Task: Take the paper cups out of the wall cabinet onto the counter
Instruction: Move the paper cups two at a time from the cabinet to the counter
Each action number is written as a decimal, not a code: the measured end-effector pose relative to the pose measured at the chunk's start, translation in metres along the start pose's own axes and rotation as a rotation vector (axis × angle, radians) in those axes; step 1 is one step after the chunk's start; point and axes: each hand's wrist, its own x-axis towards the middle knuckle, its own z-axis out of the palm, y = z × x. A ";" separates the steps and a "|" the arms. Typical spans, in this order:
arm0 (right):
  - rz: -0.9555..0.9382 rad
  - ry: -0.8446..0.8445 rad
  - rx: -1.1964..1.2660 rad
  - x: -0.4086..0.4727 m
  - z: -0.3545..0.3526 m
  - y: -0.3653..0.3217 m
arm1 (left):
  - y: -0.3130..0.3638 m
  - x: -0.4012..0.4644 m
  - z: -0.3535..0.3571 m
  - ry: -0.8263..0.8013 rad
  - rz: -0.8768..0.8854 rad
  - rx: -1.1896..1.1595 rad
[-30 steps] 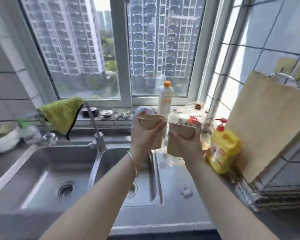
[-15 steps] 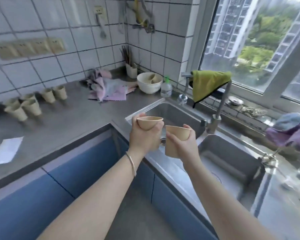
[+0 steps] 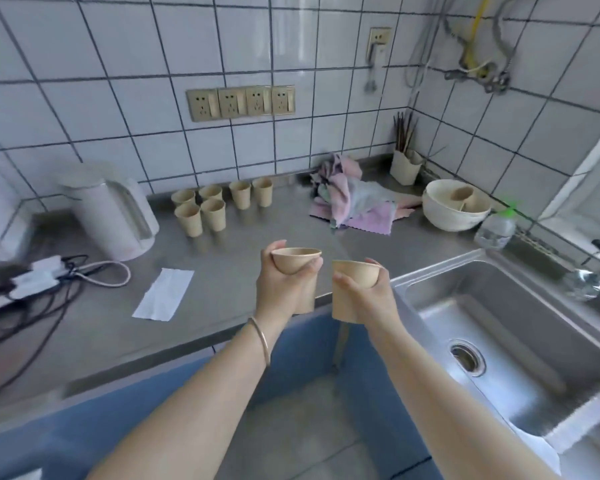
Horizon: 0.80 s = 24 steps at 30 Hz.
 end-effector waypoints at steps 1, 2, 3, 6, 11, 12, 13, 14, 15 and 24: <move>0.008 -0.007 -0.002 0.012 0.015 -0.002 | -0.002 0.017 -0.008 0.011 0.000 0.007; 0.011 -0.016 -0.006 0.023 0.029 -0.003 | -0.004 0.033 -0.015 0.022 0.000 0.008; 0.018 -0.028 -0.012 0.034 0.042 -0.006 | -0.006 0.048 -0.022 0.036 -0.004 0.007; 0.030 -0.052 -0.056 0.072 0.074 -0.013 | -0.012 0.091 -0.034 0.066 -0.014 0.007; 0.047 -0.102 -0.073 0.153 0.120 -0.021 | -0.024 0.168 -0.040 0.144 -0.034 -0.022; 0.040 -0.125 -0.104 0.169 0.130 -0.021 | -0.026 0.183 -0.040 0.166 -0.036 -0.031; 0.035 -0.147 -0.128 0.186 0.140 -0.022 | -0.029 0.198 -0.040 0.186 -0.039 -0.039; 0.034 -0.166 -0.147 0.202 0.149 -0.024 | -0.031 0.213 -0.039 0.207 -0.043 -0.050; 0.036 -0.186 -0.166 0.218 0.159 -0.025 | -0.032 0.229 -0.039 0.228 -0.044 -0.061; 0.020 -0.232 -0.297 0.327 0.233 -0.023 | -0.060 0.344 -0.048 0.264 -0.074 -0.051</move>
